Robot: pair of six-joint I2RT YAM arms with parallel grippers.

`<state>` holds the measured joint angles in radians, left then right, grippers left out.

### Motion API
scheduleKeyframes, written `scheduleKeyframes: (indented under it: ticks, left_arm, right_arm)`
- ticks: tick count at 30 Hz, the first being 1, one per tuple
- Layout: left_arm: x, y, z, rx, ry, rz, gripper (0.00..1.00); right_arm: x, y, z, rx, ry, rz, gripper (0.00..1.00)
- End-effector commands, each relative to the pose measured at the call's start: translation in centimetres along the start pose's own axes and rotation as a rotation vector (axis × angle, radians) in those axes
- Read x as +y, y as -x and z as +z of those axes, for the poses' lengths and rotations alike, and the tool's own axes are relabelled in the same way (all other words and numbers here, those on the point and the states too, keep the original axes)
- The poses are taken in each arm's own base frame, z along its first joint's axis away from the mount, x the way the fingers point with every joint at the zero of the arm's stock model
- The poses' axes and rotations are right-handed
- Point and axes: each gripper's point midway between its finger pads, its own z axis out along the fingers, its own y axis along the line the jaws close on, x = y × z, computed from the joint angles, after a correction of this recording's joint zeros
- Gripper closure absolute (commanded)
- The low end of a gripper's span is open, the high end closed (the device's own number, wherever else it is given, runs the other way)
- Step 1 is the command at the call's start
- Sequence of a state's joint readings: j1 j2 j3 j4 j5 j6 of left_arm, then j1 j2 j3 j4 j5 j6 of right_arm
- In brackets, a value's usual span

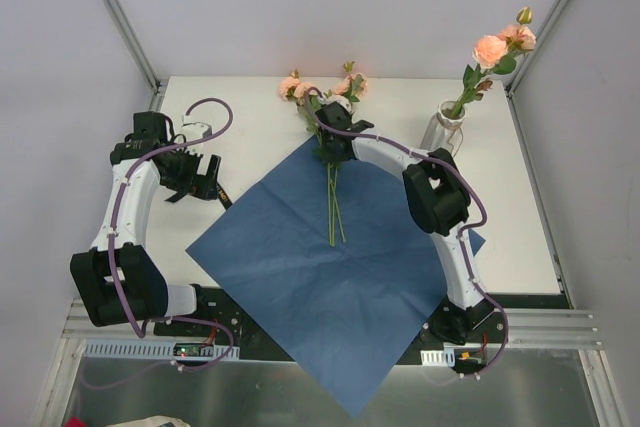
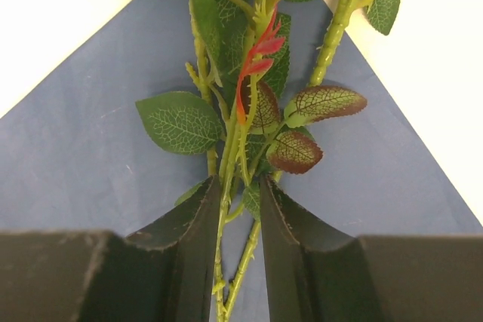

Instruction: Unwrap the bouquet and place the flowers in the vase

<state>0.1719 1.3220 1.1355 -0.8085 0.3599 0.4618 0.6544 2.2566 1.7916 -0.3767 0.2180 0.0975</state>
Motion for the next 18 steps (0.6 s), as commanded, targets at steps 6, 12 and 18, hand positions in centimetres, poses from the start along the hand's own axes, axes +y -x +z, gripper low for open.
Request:
scheduleKeyframes:
  ticks: [6,12,18]
  left_arm:
    - [0.2,-0.3,-0.1,0.004,0.009,0.014,0.01]
    - [0.1,-0.3,-0.2,-0.002,0.006,0.011,0.01]
    - [0.1,-0.3,-0.4,-0.006,0.012,0.016,0.01]
  right_arm:
    - [0.2,2.5,-1.4,-0.07,0.021,0.041,0.88]
    - [1.1,4.5,-3.5,-0.149,0.079,0.077,0.99]
    - [2.3,8.4,-8.5,-0.315,0.198,0.131,0.99]
